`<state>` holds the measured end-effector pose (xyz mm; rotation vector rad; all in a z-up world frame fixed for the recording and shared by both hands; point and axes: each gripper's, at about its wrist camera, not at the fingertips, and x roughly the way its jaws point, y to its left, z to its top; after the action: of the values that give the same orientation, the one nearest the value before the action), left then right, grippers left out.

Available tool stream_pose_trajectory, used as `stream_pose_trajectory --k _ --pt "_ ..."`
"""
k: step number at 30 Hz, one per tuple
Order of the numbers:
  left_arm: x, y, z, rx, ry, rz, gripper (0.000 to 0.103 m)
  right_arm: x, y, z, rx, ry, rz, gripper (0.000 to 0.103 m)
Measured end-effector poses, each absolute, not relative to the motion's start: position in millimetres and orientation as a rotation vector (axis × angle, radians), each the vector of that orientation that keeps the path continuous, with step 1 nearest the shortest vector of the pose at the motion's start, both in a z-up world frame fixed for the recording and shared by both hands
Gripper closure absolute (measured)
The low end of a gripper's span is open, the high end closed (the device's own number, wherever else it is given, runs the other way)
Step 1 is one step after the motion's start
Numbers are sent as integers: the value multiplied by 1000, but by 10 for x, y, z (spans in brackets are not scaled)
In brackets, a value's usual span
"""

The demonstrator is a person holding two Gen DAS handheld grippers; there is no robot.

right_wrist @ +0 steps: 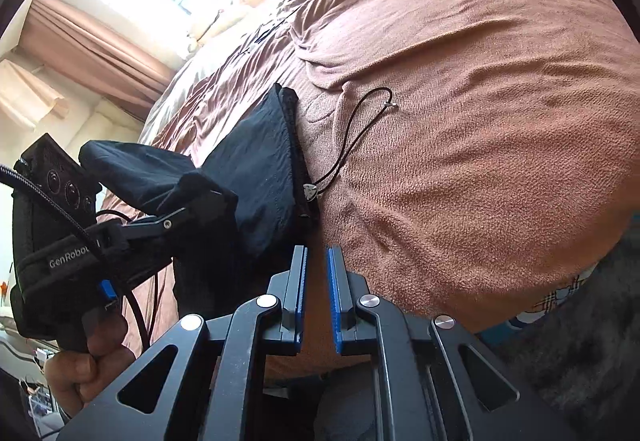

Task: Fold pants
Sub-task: 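Lift the pants with the left gripper and fold them over the bundle, then lower the pants onto the bed and open the left gripper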

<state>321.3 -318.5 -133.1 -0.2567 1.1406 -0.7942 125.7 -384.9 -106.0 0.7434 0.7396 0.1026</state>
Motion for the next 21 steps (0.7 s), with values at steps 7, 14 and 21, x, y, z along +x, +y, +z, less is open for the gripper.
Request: stream_pose_trajectory --k 7,14,21 --pt "3127 -3197 -1380 -221 1164 -802 97 1175 -3850 -1018 742 730 109 96" --pt "3058 -3119 -1307 -251 1159 -836 73 1095 -3878 -962 751 711 116 96" --pt "3005 -2842 -1187 -296 1107 -809 51 1143 -3918 -946 763 700 147 95"
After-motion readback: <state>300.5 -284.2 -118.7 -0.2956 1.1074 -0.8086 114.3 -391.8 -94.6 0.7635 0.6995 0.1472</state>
